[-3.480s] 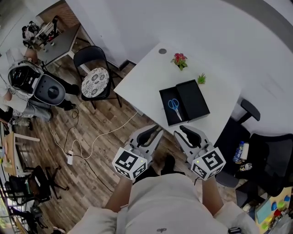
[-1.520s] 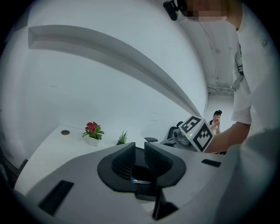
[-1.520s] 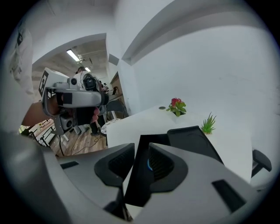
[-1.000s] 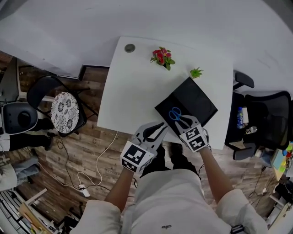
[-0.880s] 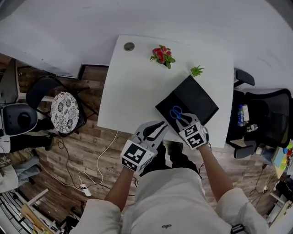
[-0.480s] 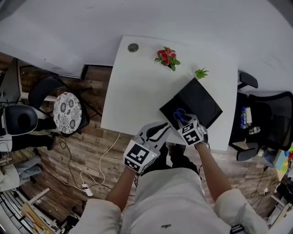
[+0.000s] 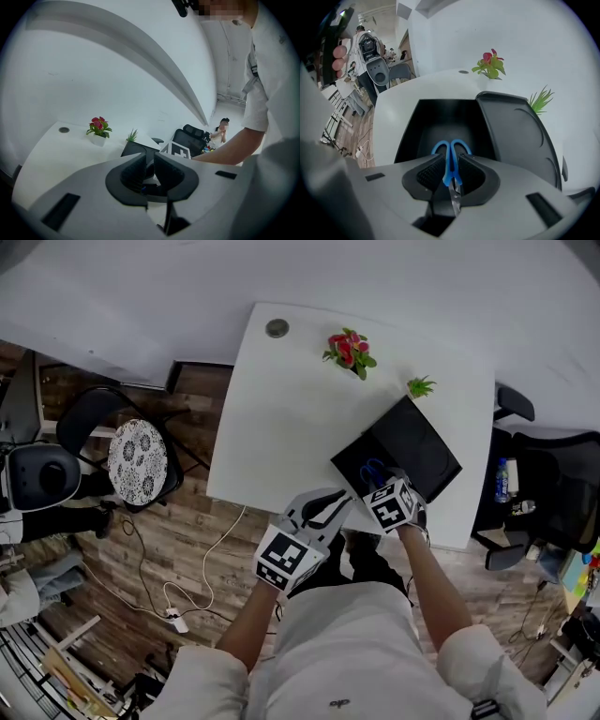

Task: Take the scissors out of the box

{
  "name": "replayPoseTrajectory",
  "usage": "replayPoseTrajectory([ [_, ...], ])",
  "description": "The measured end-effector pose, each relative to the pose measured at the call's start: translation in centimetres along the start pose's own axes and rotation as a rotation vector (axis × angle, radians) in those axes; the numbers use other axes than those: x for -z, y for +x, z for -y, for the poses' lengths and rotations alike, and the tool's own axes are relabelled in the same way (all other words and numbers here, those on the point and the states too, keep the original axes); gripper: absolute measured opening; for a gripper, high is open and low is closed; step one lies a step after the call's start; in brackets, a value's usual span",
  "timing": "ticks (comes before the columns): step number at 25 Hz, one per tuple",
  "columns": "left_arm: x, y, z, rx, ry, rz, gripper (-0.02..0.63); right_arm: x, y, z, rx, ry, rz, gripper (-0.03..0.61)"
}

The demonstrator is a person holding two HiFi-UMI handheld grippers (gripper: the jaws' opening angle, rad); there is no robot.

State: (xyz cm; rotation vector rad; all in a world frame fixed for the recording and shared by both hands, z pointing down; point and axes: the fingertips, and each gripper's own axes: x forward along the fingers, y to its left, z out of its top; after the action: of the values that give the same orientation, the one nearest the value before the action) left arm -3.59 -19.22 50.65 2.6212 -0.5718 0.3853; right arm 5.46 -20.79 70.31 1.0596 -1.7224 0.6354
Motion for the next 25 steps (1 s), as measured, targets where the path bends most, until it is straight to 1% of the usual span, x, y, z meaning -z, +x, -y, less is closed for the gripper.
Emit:
replayPoseTrajectory([
  [12, 0.0, 0.2, -0.4, -0.018, -0.019, 0.006, 0.063, -0.1, 1.0, -0.4, -0.021, -0.015, -0.027, 0.106],
  [15, 0.1, 0.1, -0.5, -0.021, -0.024, 0.008, 0.063, 0.0, 1.3, -0.4, -0.036, -0.014, -0.035, 0.098],
  [25, 0.6, -0.4, -0.6, -0.032, -0.037, 0.017, 0.058, 0.0, 1.4, -0.4, -0.038, -0.016, 0.002, 0.097],
])
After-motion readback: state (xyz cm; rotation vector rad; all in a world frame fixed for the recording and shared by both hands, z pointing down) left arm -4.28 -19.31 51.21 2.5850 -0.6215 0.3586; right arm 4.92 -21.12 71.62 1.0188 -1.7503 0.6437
